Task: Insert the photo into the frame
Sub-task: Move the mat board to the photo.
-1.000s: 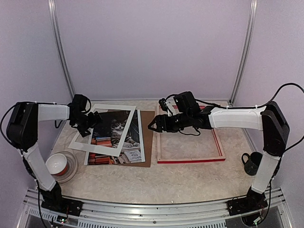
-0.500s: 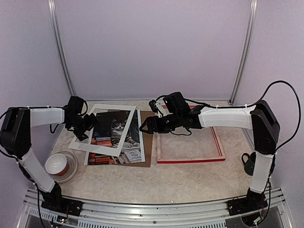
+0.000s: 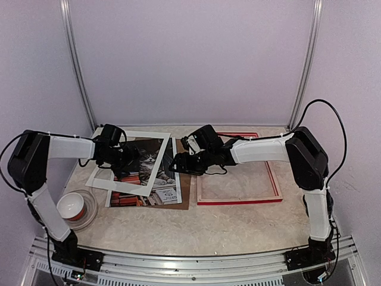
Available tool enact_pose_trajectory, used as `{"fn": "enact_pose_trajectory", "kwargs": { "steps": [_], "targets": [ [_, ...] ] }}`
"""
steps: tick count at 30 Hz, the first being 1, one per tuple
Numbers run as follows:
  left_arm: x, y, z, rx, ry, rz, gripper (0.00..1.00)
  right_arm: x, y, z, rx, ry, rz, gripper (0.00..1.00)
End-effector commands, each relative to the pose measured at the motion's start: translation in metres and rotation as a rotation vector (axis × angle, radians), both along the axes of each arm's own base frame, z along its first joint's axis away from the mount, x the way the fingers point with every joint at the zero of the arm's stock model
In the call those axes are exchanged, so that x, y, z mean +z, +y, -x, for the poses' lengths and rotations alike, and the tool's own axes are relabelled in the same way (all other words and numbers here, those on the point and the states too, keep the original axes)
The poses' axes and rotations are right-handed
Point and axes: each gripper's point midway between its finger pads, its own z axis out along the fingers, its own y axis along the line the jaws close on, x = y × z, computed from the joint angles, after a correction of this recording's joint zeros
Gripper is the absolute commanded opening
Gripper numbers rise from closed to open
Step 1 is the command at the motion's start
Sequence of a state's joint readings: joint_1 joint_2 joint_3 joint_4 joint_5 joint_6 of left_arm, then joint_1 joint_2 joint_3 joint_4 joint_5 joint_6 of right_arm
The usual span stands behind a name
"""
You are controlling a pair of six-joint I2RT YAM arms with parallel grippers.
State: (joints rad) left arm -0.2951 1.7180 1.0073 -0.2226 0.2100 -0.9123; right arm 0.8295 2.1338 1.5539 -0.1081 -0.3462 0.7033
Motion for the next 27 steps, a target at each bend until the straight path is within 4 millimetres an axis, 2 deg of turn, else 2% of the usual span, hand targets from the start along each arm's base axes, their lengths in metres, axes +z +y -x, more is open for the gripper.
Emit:
{"fn": "enact_pose_trajectory", "kwargs": {
  "steps": [1,5,9,14,20,27],
  "targets": [
    [0.010,-0.017,-0.019,-0.024,-0.069,0.017,0.99,-0.002,0.009,-0.008,-0.050,0.040,-0.004,0.74],
    [0.009,-0.024,-0.031,-0.037,-0.096,-0.018,0.99,-0.009,0.009,-0.014,-0.087,0.057,0.020,0.74],
    [0.000,-0.044,-0.039,-0.096,-0.090,-0.024,0.99,-0.017,0.004,-0.020,-0.129,0.068,0.054,0.75],
    [-0.017,-0.070,-0.037,-0.179,-0.066,0.002,0.99,-0.029,-0.001,-0.026,-0.168,0.101,0.076,0.75],
    [-0.028,-0.086,-0.030,-0.218,-0.047,0.051,0.99,-0.046,-0.003,-0.029,-0.181,0.145,0.089,0.75],
    [-0.023,-0.109,-0.024,-0.257,-0.066,0.181,0.99,-0.055,-0.002,-0.029,-0.182,0.174,0.091,0.75]
  ]
}}
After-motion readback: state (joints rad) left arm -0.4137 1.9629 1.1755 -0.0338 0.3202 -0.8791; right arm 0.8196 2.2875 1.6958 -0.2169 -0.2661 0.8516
